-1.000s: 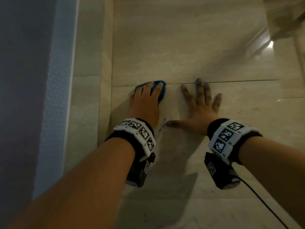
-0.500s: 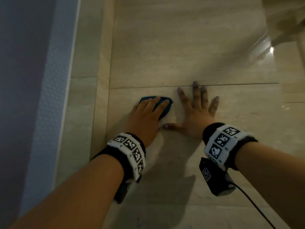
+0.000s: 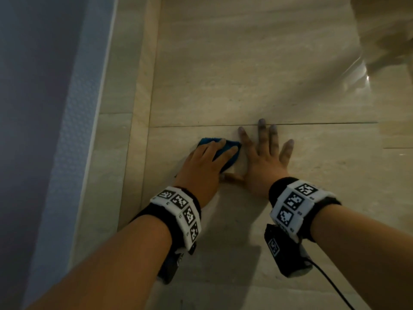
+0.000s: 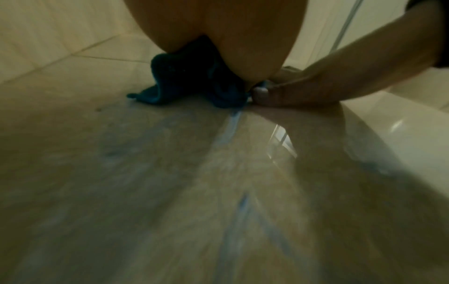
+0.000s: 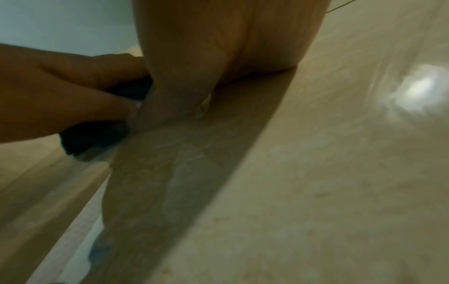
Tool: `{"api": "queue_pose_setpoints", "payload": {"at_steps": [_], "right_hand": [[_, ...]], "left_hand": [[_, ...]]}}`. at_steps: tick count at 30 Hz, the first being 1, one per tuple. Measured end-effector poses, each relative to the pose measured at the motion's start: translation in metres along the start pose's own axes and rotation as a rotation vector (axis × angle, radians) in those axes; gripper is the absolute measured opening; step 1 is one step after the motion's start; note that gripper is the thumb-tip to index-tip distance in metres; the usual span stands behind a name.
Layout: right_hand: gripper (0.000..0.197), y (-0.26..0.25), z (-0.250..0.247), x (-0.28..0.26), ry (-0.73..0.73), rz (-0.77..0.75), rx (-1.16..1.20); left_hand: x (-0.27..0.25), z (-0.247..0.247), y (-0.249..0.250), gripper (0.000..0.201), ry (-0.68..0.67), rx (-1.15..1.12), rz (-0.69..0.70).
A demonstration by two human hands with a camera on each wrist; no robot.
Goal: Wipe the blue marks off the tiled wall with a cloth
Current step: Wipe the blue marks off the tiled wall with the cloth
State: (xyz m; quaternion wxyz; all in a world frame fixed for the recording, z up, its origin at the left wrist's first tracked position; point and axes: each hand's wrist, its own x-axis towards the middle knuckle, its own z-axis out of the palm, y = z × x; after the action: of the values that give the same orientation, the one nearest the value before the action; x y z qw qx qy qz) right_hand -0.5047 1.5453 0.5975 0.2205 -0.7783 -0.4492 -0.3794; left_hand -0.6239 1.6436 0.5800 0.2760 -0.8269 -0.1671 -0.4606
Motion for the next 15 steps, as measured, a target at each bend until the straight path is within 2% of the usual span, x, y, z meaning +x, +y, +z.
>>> {"api": "queue_pose_setpoints", "payload": {"at_steps": [9,15], "right_hand": [[0.115,-0.003,-0.004,-0.003,-0.022,0.014,-0.021],[0.116,-0.005,-0.007,-0.020,-0.033,0.014,-0.064]], "left_hand": [[-0.032,0.010,-0.008,0.058,-0.024,-0.032,-0.012],[-0.047,0.010,-0.011,0.060,-0.044,-0.004,-0.092]]}}
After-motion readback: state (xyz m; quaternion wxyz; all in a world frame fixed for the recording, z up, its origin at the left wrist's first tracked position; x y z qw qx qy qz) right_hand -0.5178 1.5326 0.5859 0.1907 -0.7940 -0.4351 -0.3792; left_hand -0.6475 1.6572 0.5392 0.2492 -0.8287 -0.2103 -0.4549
